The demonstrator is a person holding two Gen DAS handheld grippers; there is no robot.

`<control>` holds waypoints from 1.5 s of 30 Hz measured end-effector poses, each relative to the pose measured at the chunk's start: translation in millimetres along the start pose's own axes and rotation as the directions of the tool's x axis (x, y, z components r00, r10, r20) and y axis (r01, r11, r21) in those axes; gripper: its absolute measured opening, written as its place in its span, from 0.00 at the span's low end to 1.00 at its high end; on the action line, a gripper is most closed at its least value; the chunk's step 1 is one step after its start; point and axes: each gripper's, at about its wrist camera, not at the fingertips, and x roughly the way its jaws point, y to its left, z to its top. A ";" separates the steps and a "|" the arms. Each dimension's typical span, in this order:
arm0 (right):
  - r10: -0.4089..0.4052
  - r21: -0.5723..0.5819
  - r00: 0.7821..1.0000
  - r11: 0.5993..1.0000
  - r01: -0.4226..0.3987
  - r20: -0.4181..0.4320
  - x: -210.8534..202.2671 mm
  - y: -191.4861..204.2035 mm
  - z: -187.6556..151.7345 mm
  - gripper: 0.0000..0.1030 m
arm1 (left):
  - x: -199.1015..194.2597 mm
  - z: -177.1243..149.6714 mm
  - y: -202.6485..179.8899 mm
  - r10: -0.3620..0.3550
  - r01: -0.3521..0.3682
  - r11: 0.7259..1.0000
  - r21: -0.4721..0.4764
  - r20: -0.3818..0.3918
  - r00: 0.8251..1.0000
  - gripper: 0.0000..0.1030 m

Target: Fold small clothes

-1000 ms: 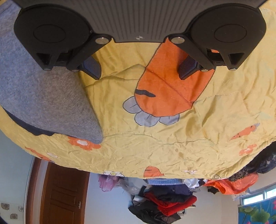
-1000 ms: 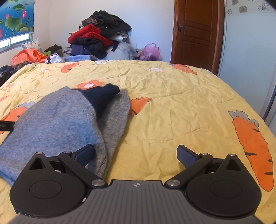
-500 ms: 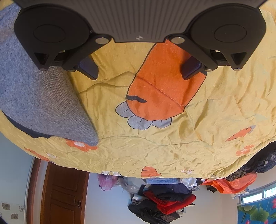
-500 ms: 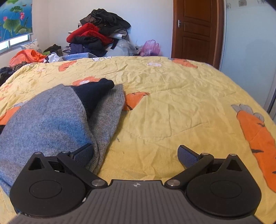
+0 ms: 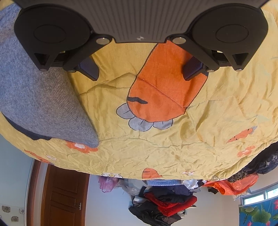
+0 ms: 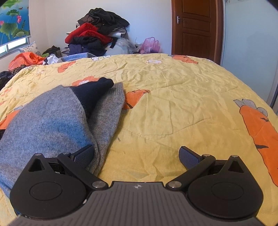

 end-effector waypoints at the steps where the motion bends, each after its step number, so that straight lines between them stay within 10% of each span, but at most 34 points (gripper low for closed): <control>1: -0.004 -0.005 1.000 1.000 0.004 0.001 -0.1 0.9 0.0 1.00 | -0.1 0.0 0.8 -0.002 0.002 1.000 -0.002 0.000 1.000 1.00; 45: -0.009 -0.023 1.000 1.000 0.009 0.015 -3.1 2.9 -0.4 1.00 | 0.0 -0.3 -1.8 0.006 -0.006 1.000 0.002 -0.001 1.000 1.00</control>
